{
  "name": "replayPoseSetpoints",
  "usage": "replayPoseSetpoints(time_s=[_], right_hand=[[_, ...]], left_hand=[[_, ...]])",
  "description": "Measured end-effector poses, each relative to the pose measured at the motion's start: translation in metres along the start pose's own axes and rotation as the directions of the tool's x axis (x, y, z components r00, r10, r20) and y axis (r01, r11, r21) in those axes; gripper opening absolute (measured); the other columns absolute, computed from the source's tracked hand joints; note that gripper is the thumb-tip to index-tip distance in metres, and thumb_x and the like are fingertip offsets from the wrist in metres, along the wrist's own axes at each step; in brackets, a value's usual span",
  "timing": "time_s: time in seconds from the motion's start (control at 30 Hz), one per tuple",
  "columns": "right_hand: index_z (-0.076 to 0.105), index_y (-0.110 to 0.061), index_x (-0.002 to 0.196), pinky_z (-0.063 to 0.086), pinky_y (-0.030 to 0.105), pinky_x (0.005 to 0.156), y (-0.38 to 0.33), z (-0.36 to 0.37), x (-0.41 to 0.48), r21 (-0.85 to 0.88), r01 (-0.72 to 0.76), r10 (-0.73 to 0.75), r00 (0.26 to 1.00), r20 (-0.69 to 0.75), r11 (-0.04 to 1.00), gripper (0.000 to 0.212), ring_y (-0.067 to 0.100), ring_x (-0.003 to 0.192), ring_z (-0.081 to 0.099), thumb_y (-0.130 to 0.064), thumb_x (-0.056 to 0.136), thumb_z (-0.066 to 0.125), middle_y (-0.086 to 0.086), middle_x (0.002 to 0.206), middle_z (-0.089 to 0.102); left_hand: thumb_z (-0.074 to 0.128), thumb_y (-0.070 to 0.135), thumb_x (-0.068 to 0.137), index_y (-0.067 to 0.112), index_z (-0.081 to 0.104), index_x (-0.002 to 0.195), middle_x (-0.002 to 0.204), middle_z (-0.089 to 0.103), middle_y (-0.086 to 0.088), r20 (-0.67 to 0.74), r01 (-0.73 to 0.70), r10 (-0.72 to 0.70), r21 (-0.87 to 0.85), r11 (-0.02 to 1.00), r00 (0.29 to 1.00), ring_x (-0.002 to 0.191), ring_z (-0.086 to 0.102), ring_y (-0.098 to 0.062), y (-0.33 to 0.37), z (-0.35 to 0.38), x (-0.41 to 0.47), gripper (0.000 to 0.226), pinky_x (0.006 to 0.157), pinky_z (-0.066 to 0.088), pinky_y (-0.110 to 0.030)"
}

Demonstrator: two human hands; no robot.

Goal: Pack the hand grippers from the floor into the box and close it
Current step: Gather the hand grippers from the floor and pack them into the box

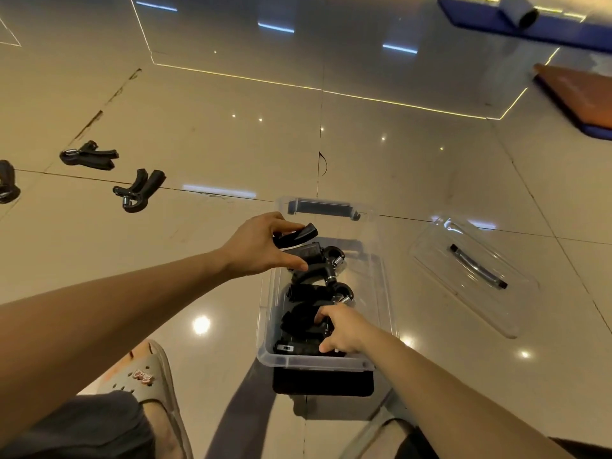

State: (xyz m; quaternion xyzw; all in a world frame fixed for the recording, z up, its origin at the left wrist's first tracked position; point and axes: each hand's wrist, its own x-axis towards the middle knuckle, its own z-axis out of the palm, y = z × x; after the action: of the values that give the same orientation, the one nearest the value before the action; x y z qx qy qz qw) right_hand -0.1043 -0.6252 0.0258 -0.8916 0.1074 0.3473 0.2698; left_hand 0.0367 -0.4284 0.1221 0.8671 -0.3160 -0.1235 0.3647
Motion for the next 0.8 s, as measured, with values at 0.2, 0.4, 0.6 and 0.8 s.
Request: replayPoseSetpoints(time_s=[0.2, 0.4, 0.6, 0.8], right_hand=[[0.055, -0.028, 0.135, 0.060, 0.033, 0.081, 0.002, 0.001, 0.003, 0.073, -0.019, 0.018, 1.000, 0.014, 0.997, 0.058, 0.021, 0.098, 0.066, -0.010, 0.085, 0.078, 0.006, 0.122, 0.060], [0.047, -0.026, 0.148, 0.048, 0.017, 0.077, 0.001, -0.005, -0.005, 0.089, 0.045, -0.042, 0.999, -0.034, 0.995, 0.063, 0.016, 0.109, 0.061, -0.016, 0.091, 0.072, 0.005, 0.143, 0.054], [0.059, -0.016, 0.135, 0.053, 0.032, 0.093, -0.015, -0.054, -0.021, 0.300, 0.123, -0.038, 0.961, -0.273, 0.946, 0.034, 0.018, 0.104, 0.061, -0.022, 0.101, 0.057, 0.008, 0.121, 0.063], [0.064, -0.009, 0.114, 0.061, 0.044, 0.084, -0.041, -0.104, -0.037, 0.812, 0.260, 0.093, 0.929, -0.357, 0.523, 0.034, 0.030, 0.090, 0.073, -0.035, 0.108, 0.042, 0.016, 0.100, 0.073]], left_hand=[[0.085, 0.057, 0.067, 0.027, 0.062, 0.136, 0.106, 0.058, 0.011, 0.035, 0.000, -0.001, 0.020, 1.000, 0.999, 0.099, 0.058, -0.009, -0.003, 0.005, 0.001, 0.079, 0.089, 0.054, -0.030], [0.086, 0.054, 0.068, 0.025, 0.062, 0.137, 0.107, 0.057, 0.008, 0.051, -0.020, 0.018, 0.037, 0.999, 0.999, 0.100, 0.057, -0.011, 0.003, 0.004, 0.006, 0.079, 0.088, 0.052, -0.027], [0.086, 0.056, 0.066, 0.028, 0.063, 0.136, 0.103, 0.057, 0.009, 0.023, -0.054, 0.052, 0.089, 0.995, 0.998, 0.096, 0.056, -0.009, 0.013, 0.003, 0.017, 0.078, 0.079, 0.045, -0.018], [0.084, 0.058, 0.068, 0.027, 0.062, 0.136, 0.106, 0.057, 0.009, 0.066, -0.132, 0.122, 0.170, 0.977, 0.990, 0.095, 0.056, -0.008, 0.023, 0.011, 0.023, 0.079, 0.083, 0.050, -0.024]])
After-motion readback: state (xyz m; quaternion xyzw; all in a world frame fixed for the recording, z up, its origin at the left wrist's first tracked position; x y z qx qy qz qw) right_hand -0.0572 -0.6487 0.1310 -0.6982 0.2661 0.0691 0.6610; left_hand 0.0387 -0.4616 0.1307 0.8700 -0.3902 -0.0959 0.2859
